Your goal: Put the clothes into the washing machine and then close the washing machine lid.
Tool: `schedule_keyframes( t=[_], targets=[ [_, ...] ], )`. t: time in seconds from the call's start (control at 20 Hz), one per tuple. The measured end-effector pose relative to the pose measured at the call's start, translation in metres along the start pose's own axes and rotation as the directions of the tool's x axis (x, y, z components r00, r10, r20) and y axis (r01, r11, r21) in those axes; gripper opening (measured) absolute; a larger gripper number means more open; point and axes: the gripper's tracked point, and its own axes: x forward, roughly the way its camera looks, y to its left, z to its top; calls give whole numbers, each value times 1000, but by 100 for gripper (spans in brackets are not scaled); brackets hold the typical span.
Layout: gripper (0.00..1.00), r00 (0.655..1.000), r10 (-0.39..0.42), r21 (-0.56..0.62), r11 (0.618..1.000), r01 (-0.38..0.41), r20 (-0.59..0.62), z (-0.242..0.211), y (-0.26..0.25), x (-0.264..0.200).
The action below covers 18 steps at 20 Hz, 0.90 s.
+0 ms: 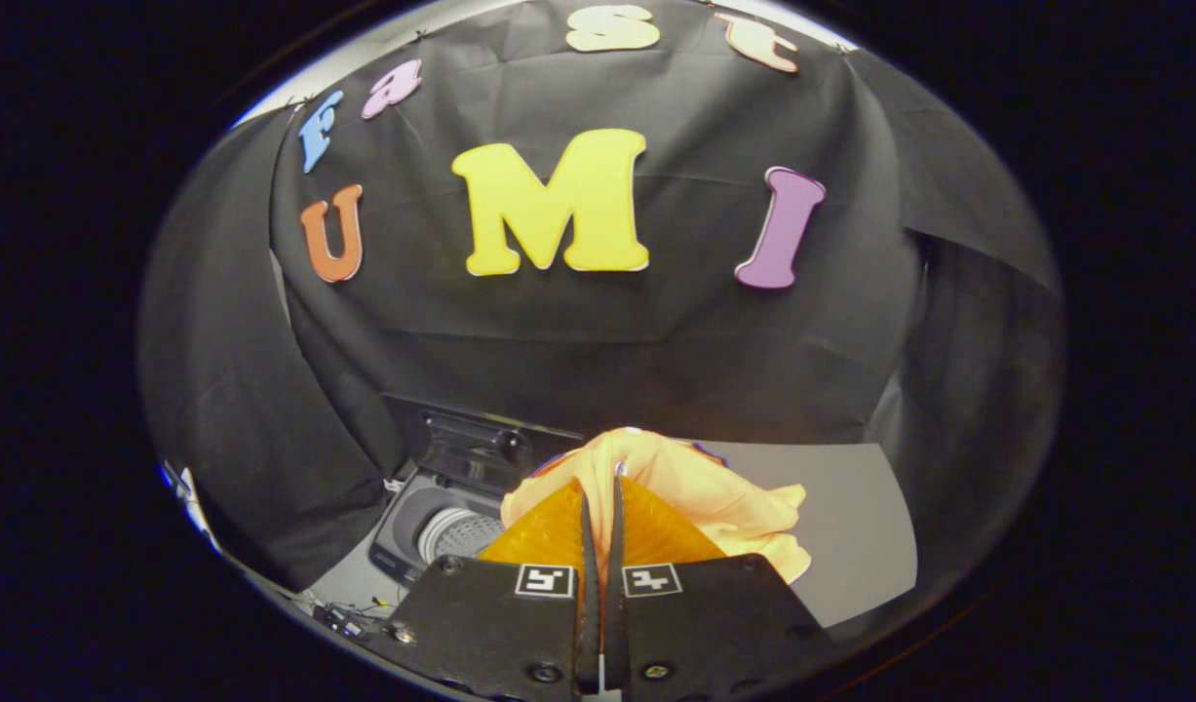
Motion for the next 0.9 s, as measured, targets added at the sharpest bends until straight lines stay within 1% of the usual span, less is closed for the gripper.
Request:
schedule_keyframes(
  t=[0.4,0.9],
  targets=[
    [5,996,90,-54,994,-91,-16,4,63,15],
    [5,977,209,-106,971,-214,-51,4,147,35]
  ],
)
